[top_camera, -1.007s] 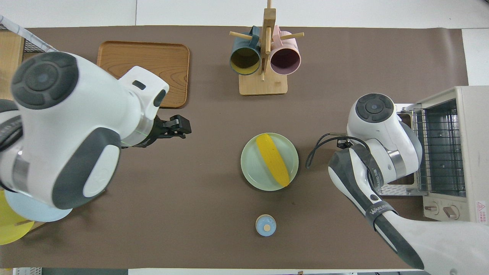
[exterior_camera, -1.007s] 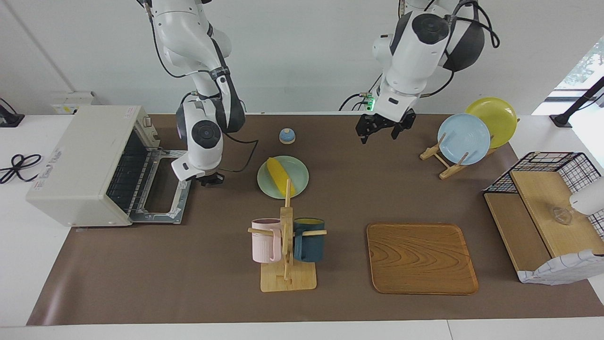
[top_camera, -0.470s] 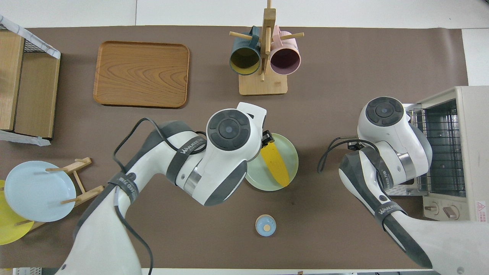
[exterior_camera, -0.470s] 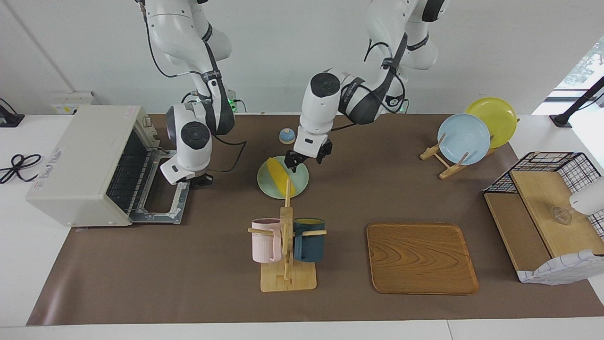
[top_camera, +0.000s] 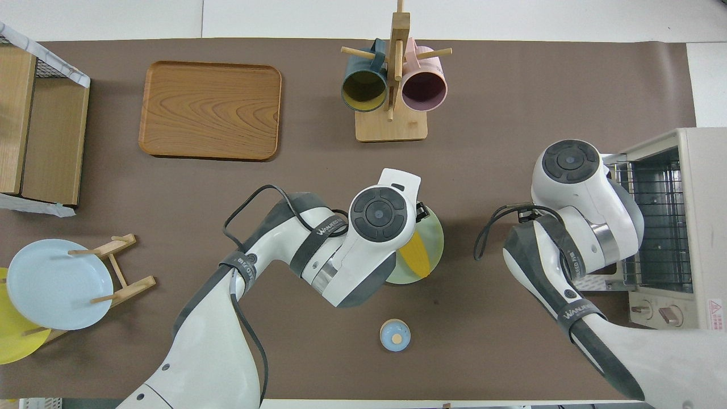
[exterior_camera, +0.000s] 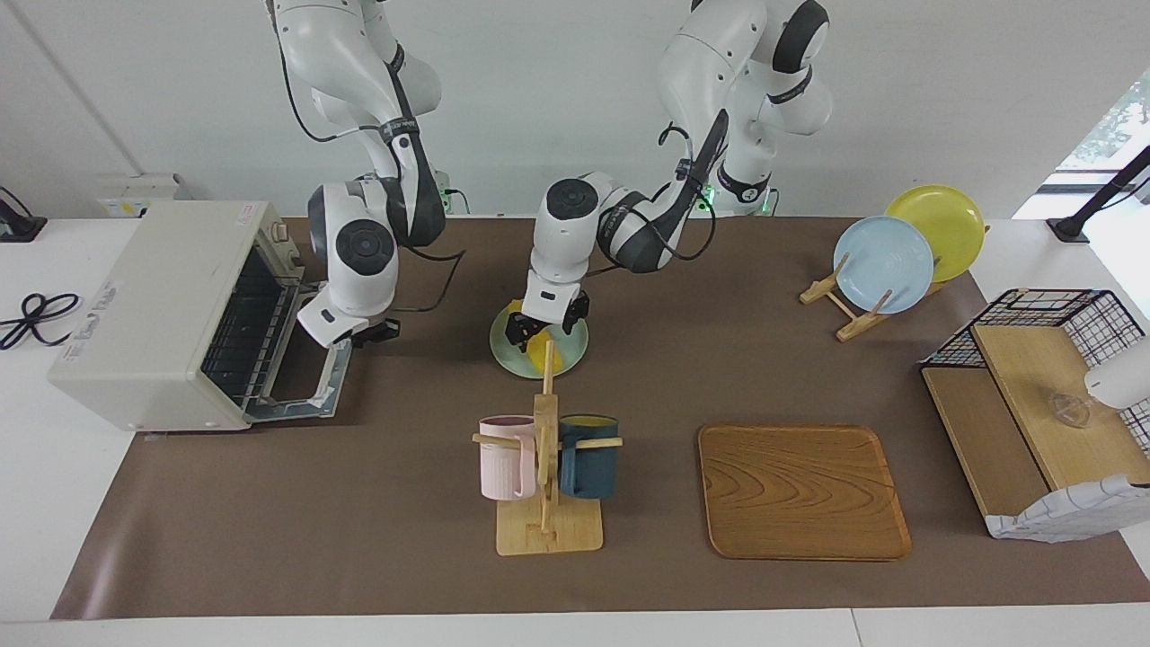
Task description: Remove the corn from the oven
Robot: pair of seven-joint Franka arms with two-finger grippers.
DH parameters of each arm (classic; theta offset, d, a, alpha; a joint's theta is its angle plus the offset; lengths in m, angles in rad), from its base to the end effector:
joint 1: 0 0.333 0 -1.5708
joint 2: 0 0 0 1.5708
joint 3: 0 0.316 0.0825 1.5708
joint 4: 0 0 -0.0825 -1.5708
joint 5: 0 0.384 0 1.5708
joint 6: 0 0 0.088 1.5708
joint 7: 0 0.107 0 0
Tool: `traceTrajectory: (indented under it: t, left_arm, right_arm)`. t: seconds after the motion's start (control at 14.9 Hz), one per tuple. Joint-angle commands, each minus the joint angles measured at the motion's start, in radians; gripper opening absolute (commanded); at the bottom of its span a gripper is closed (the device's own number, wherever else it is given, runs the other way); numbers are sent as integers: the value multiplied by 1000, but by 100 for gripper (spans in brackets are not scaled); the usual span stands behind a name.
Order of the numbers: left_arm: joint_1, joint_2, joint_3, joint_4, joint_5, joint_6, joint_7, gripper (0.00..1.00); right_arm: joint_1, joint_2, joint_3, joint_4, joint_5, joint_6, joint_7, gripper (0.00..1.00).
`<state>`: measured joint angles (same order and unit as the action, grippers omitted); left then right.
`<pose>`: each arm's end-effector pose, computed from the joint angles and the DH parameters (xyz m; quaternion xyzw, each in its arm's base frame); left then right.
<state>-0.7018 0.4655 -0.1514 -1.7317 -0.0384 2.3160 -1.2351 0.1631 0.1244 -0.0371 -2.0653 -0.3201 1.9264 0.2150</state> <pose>0.4512 -0.5022 0.3274 0.9744 0.2109 -0.0107 0.0775 0.5393 0.0465 0.3576 0.9807 0.0309 -0.1035 0.1630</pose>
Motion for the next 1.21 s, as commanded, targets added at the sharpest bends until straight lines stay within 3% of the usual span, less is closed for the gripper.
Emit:
traceTrajectory:
  t: [0.0, 0.34, 0.47, 0.54, 0.6, 0.81, 0.87, 1.01, 1.07, 1.14]
  left_arm:
    - [-27, 15, 18, 3, 35, 17, -32, 100]
    - [-39, 15, 18, -5, 45, 16, -32, 98]
    - [-39, 15, 18, -8, 55, 16, -32, 81]
    - [-38, 15, 18, -12, 57, 20, -33, 64]
    - [-39, 15, 18, -12, 57, 22, -33, 55]
    - [-44, 13, 19, -15, 58, 19, -36, 48]
    - [-48, 13, 19, -15, 57, 19, -40, 31]
    - [-50, 12, 19, -14, 63, 13, -40, 0]
    - [-50, 12, 19, -12, 72, 10, -40, 0]
    - [-48, 12, 19, -9, 78, 3, -38, 0]
  right_arm:
    - [-143, -63, -18, 17, -63, -23, -178, 0]
    - [-258, -111, -18, 17, -59, -30, -354, 0]
    - [-267, -123, -18, 19, -57, -32, -368, 0]
    - [-267, -127, -18, 25, -47, -55, -370, 0]
    - [-267, -134, -18, 69, 26, -100, -370, 0]
    - [-266, -137, -18, 235, 217, -269, -364, 0]
    - [-255, -141, -12, 284, 237, -309, -361, 0]
    - [-252, -146, -4, 356, 265, -371, -358, 19]
    - [-252, -144, 0, 391, 288, -401, -358, 34]
    - [-254, -144, 0, 419, 303, -435, -359, 39]
